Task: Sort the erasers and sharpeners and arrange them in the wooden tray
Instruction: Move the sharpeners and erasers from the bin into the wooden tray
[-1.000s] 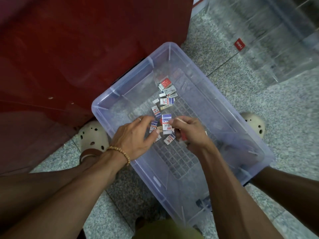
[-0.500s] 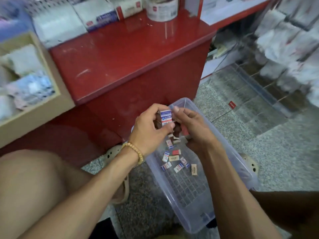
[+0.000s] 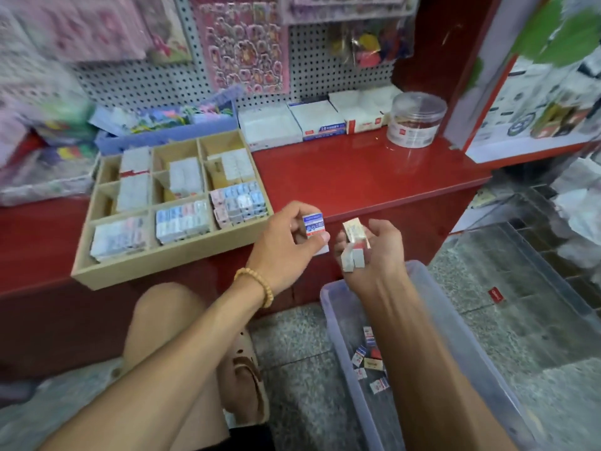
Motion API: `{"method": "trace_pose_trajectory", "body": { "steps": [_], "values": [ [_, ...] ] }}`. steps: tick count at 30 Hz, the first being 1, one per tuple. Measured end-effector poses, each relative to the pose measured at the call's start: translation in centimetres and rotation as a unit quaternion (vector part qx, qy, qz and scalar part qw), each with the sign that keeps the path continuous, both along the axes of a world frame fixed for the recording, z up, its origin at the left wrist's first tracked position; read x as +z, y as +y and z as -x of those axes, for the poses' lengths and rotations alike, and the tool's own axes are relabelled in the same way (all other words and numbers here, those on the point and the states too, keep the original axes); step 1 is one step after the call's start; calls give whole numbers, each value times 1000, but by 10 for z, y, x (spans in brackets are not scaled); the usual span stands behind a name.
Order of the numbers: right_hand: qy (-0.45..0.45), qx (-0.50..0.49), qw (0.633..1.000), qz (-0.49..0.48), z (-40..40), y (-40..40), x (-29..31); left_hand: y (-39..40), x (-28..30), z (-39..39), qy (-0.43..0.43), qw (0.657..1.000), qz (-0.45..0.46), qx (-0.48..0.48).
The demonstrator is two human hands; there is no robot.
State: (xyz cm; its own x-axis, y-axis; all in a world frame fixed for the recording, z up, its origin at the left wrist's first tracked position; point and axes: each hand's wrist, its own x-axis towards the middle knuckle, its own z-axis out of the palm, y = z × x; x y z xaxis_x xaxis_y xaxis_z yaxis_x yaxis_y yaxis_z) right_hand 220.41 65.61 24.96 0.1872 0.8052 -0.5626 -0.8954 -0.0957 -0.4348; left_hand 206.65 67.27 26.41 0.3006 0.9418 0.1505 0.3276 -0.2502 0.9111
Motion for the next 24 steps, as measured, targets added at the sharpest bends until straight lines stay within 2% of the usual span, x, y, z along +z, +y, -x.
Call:
{"method": "trace_pose_trajectory", "body": {
  "steps": [7, 13, 21, 24],
  "values": [
    [-48, 70, 996, -42, 50, 41, 28, 39, 15, 62, 0, 997, -19, 77],
    [-213, 142, 965, -55, 85, 85, 30, 77, 31, 122, 8, 993, -26, 119],
    [-230, 163, 956, -84, 116, 108, 27, 124, 37, 192, 117, 981, -33, 148],
    [-243, 170, 951, -91, 121, 109, 26, 135, 34, 193, 209, 965, -54, 150]
  ]
}}
